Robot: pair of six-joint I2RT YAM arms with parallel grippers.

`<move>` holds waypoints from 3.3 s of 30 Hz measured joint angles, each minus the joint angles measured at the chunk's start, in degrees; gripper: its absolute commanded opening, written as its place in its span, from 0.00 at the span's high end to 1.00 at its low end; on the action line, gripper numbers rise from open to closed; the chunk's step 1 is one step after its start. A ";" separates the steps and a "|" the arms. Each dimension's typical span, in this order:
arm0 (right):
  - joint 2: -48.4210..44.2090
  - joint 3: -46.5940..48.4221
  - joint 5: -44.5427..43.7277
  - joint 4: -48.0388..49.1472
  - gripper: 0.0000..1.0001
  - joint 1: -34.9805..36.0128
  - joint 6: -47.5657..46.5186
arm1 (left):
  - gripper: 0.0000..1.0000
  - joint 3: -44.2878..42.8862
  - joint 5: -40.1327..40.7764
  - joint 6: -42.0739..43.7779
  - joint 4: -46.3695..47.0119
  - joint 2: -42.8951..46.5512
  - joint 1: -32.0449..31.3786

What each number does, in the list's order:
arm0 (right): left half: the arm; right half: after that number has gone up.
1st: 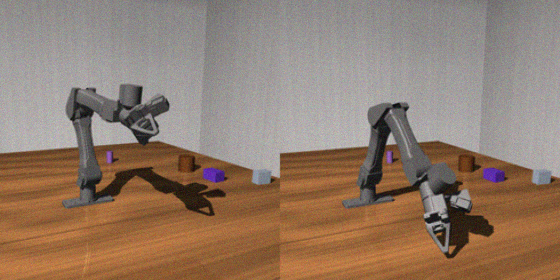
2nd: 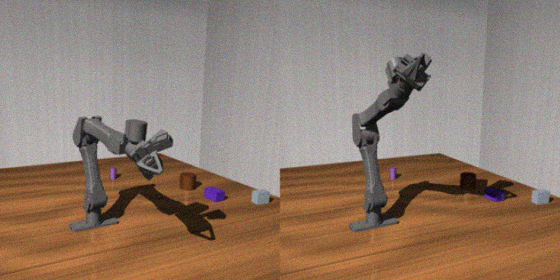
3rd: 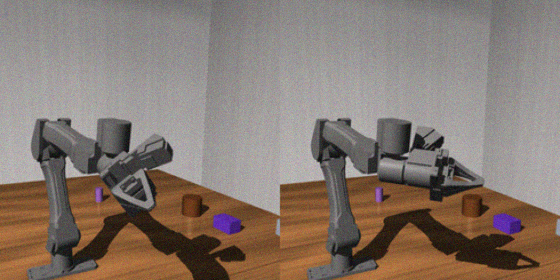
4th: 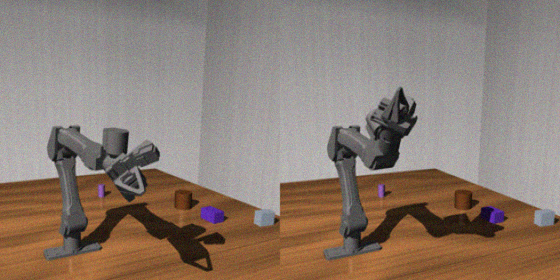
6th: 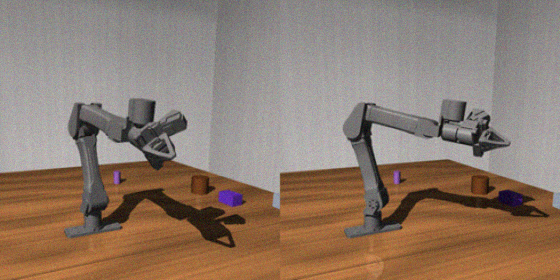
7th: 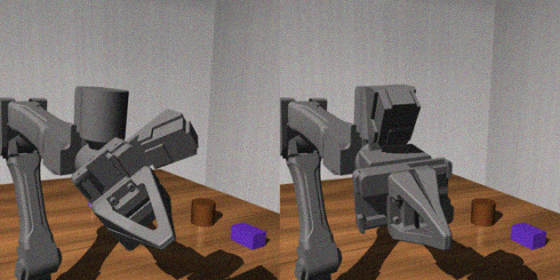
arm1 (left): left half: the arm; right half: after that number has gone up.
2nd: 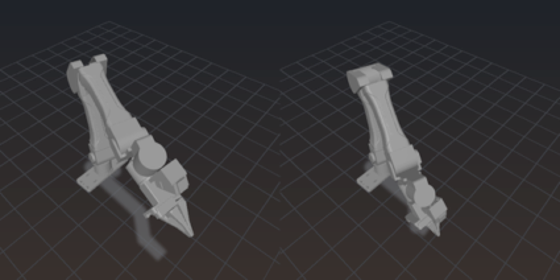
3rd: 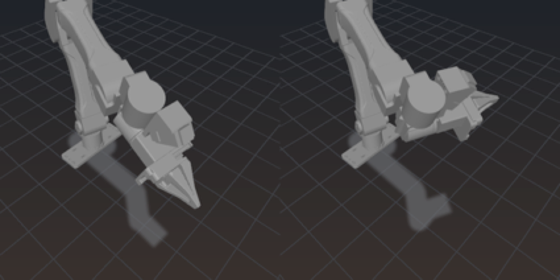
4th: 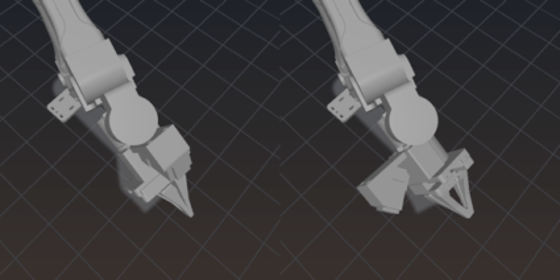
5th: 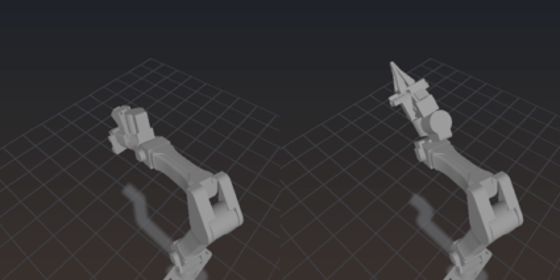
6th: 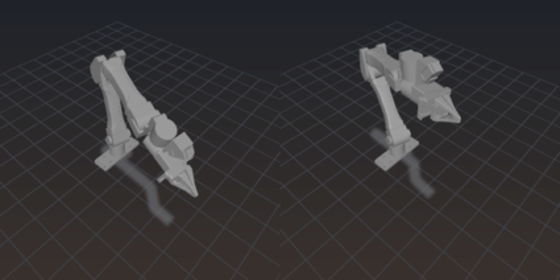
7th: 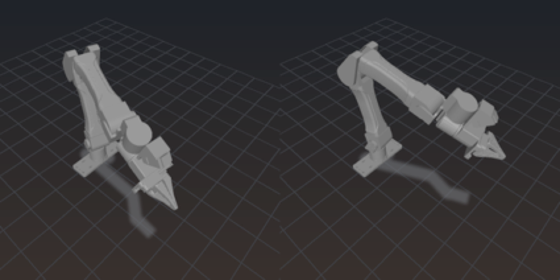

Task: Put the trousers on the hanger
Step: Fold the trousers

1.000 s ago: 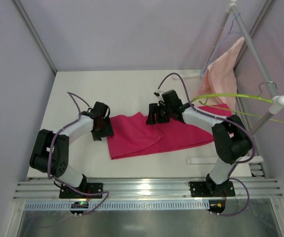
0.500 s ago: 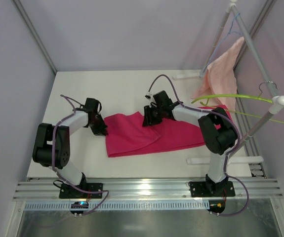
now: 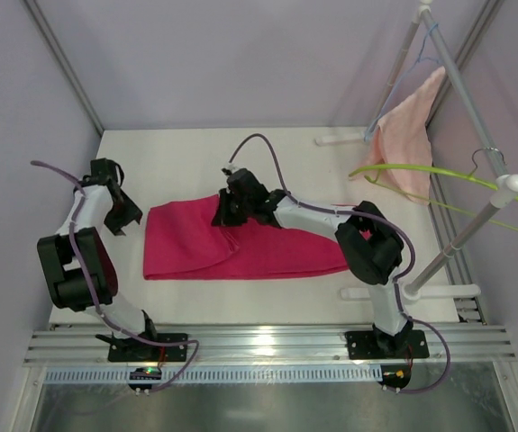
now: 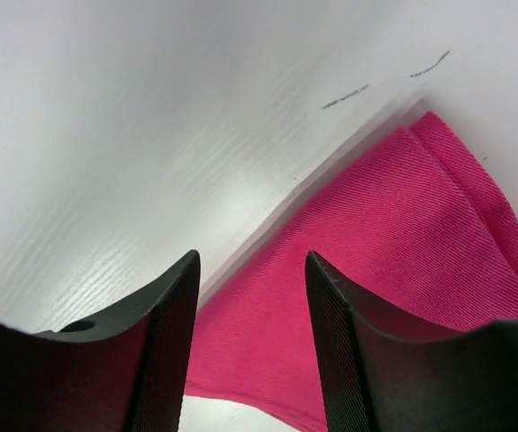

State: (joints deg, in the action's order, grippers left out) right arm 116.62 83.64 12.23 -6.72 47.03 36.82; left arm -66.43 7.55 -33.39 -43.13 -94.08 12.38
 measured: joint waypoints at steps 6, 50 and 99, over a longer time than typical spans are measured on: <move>-2.10 2.71 -8.41 -4.57 0.96 3.54 4.76 | 0.37 -1.14 -0.17 2.47 -0.94 4.39 -0.24; -28.65 -23.65 -22.32 -10.34 0.96 -7.23 -6.40 | 0.18 8.68 -23.89 7.93 5.22 11.10 -2.67; -33.09 -27.06 -12.87 -15.58 0.53 -12.09 -12.85 | 0.29 -26.62 5.33 11.26 -9.84 -19.04 1.84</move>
State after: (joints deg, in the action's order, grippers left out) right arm 83.53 56.58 -0.64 -22.31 34.94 23.97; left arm -93.06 12.88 -22.13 -52.97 -113.12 14.22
